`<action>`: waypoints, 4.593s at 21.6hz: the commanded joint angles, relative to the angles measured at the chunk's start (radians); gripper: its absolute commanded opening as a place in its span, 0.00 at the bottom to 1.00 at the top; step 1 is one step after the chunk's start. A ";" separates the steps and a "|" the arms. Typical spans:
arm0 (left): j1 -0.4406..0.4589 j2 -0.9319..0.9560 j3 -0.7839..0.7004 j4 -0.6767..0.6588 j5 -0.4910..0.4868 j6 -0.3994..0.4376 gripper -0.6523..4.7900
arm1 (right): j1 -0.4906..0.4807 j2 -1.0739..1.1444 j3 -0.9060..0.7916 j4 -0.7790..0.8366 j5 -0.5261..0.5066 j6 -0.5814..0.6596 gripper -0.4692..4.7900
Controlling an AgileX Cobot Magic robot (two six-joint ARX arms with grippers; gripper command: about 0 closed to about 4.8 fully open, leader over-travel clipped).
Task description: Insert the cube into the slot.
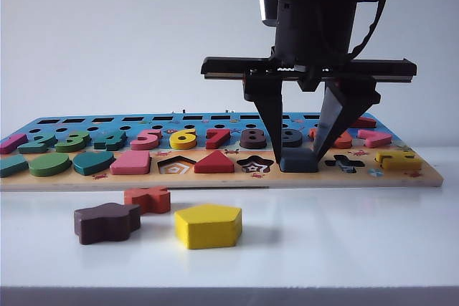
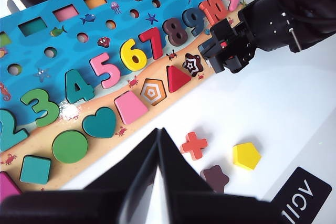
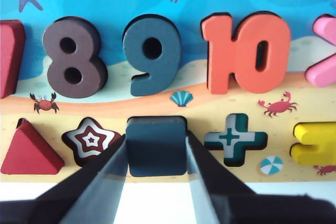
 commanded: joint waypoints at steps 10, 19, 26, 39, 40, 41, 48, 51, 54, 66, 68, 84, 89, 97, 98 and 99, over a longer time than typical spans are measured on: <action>0.000 -0.002 0.005 0.013 0.006 0.000 0.15 | -0.001 -0.002 0.001 -0.002 0.011 -0.001 0.57; 0.000 -0.002 0.005 0.014 0.006 0.000 0.15 | 0.000 -0.071 0.002 -0.002 -0.019 -0.001 0.59; 0.000 -0.002 0.005 0.013 0.005 0.000 0.15 | 0.002 -0.272 0.002 -0.020 -0.073 -0.111 0.52; 0.000 -0.002 0.005 0.014 0.005 0.000 0.15 | 0.006 -0.512 0.001 0.062 -0.058 -0.615 0.08; 0.000 -0.002 0.005 0.014 0.005 0.000 0.15 | 0.006 -0.512 0.001 0.074 -0.057 -0.652 0.08; 0.000 -0.002 0.005 0.014 0.005 0.000 0.15 | 0.006 -0.512 0.001 0.089 -0.058 -0.694 0.08; 0.000 -0.002 0.005 0.014 0.005 0.000 0.15 | -0.005 -0.518 0.001 0.181 -0.127 -0.887 0.08; 0.000 -0.002 0.005 0.014 0.005 0.000 0.15 | -0.048 -0.532 -0.002 0.196 -0.242 -0.911 0.08; 0.000 -0.002 0.005 0.014 0.006 0.000 0.15 | -0.147 -0.562 -0.029 0.246 -0.397 -0.908 0.08; 0.000 -0.002 0.005 0.014 0.005 0.000 0.15 | -0.596 -0.972 -0.564 0.554 -0.512 -0.864 0.08; 0.001 -0.003 0.005 0.016 0.002 0.000 0.15 | -0.625 -1.019 -0.615 0.582 -0.484 -0.843 0.09; 0.209 -0.249 0.002 0.091 -0.024 -0.003 0.15 | -0.878 -1.475 -0.874 0.601 -0.476 -0.786 0.08; 0.285 -0.337 -0.051 0.100 -0.062 -0.002 0.15 | -0.889 -1.542 -0.930 0.594 -0.475 -0.766 0.08; 0.352 -0.439 -0.190 0.204 -0.200 0.008 0.15 | -0.899 -1.606 -1.013 0.612 -0.450 -0.726 0.08; 0.356 -0.446 -0.203 0.220 -0.220 0.008 0.15 | -0.899 -1.606 -1.017 0.615 -0.449 -0.726 0.08; 0.359 -0.452 -0.222 0.240 -0.244 0.008 0.15 | -0.899 -1.606 -1.025 0.628 -0.449 -0.726 0.08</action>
